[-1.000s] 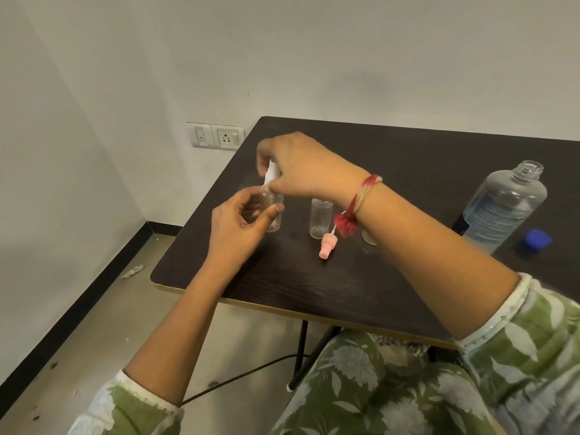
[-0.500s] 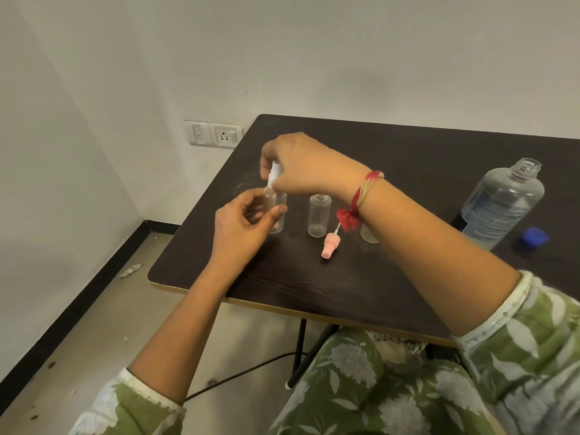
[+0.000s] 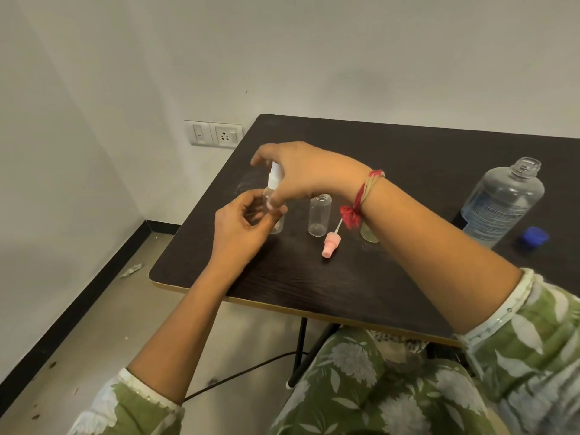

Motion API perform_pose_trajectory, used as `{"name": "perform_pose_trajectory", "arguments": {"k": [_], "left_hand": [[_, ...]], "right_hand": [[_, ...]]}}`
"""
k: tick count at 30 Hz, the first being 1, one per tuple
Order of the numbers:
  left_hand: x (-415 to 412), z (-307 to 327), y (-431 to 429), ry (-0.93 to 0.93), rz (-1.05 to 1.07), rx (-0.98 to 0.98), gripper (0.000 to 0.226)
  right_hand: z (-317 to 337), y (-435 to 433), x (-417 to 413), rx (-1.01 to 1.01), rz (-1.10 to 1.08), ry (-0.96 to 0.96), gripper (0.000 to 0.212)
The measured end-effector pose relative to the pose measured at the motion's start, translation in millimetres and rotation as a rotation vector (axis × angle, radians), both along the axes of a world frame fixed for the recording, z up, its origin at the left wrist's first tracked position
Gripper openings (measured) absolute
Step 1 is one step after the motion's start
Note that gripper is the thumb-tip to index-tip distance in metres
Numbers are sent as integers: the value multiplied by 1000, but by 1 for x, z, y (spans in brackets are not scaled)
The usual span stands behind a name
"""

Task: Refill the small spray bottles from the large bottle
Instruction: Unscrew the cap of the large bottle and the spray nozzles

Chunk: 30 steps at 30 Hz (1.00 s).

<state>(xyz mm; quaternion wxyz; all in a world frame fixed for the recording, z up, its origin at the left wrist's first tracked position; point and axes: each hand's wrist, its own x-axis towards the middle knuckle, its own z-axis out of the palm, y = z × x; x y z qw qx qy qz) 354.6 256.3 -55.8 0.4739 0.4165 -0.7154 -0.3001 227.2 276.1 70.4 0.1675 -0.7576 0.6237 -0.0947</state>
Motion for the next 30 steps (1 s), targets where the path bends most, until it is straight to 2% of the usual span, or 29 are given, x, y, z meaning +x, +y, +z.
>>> {"name": "perform_pose_trajectory", "arguments": {"k": [2,5,8,9,11,13,18,21,24,27,30], "left_hand": [[1,0,-1,-6,11,0,26],[1,0,1,-27,11,-8,33],[1,-2,2,-35,-5,4,32],[1,-3,2,-31,-6,10,32],[2,-3,0,-17,-2,14,32],[3,-4,-2,-15,3,11,31],[3,-3,1,-8,9,9,33],[2,-2,2,-6,-9,24,30],[1,-1,1,7,-11,20,29],[1,-1,-1,6,-6,1,27],[1,-2,-1,-9,-10,-9,29]], "right_hand": [[-2,-1,-1,-64,-41,24,60],[-6,-2,-1,-204,-135,139,35],[-7,-4,0,-144,-74,116,8],[-6,-4,0,-89,-49,83,13],[-2,-1,0,8,-9,9,41],[-3,0,-1,-15,-14,-4,56],[-13,-2,-3,-242,-167,122,37],[-11,-1,-2,-204,-95,91,15],[-5,3,-2,-87,-33,-3,27],[-8,4,-1,-117,-61,29,43],[-16,3,-1,-250,-119,71,31]]}}
